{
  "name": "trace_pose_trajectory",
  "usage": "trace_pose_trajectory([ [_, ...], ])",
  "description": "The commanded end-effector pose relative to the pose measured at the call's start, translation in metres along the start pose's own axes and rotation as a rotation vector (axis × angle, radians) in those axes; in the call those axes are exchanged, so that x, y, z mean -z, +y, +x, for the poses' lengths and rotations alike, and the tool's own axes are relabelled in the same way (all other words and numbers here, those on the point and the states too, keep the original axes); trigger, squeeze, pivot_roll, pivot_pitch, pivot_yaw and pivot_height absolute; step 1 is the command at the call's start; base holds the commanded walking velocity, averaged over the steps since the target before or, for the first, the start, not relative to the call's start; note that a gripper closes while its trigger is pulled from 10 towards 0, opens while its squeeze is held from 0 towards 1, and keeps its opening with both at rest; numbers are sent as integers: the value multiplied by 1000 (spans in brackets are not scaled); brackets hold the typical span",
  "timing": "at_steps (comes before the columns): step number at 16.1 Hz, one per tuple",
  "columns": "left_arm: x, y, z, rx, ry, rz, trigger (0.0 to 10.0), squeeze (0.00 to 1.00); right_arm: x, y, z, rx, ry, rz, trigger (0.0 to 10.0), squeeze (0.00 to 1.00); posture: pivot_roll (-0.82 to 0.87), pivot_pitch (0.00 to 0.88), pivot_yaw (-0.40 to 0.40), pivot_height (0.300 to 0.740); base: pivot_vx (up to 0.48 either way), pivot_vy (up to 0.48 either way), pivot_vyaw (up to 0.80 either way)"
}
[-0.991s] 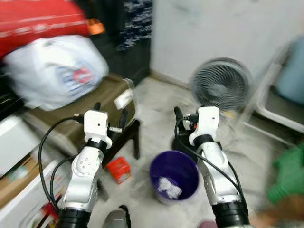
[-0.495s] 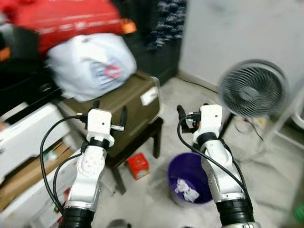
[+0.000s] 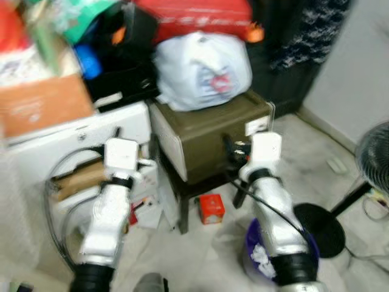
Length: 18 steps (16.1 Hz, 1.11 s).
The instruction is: Clean up the room
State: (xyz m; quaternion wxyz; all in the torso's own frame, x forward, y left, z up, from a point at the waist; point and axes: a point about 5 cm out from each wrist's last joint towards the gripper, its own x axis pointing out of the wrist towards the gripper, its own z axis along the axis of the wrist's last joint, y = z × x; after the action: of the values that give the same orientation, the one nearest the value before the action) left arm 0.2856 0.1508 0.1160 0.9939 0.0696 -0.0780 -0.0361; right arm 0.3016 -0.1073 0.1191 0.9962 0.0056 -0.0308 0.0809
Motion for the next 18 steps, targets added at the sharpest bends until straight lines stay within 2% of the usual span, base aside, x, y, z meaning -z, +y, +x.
trace_pose_trajectory([
  [1, -2, -4, 1, 13, -6, -16, 10000, 0, 1, -6, 0, 13, 5, -8, 10000, 0, 15, 0, -1, 740, 0, 0, 800],
  [3, -2, -4, 0, 12, 1, -28, 10000, 0, 2, -6, 0, 13, 6, -8, 10000, 0, 15, 0, 0, 740, 0, 0, 800],
  [5, -1, 6, -11, 6, 12, -3, 10000, 0, 3, -14, -9, 24, 9, -22, 10000, 0, 15, 0, 0, 740, 0, 0, 800],
  [7, 4, 15, -26, -9, 41, 13, 10000, 0, 7, -28, -24, 57, 26, -44, 10000, 0, 4, 0, 11, 740, 0, 0, 259],
  [8, 10, 23, -42, -20, 76, 35, 10000, 0, 10, -48, -37, 118, 47, -45, 10000, 0, 4, 0, 11, 740, 0, 0, 0],
  [10, 12, 30, -51, -41, 92, 43, 10000, 0, 14, -59, -47, 150, 66, -63, 10000, 0, 4, 0, 11, 740, 0, 0, 0],
  [13, 9, 28, -57, -26, 96, 33, 10000, 0, 12, -58, -52, 131, 74, -101, 10000, 0, 7, 0, 9, 740, 0, 0, 267],
  [18, 5, 25, -49, -6, 78, 17, 10000, 0, 9, -52, -44, 118, 67, -93, 10000, 0, 9, 0, 7, 740, 0, 0, 800],
])
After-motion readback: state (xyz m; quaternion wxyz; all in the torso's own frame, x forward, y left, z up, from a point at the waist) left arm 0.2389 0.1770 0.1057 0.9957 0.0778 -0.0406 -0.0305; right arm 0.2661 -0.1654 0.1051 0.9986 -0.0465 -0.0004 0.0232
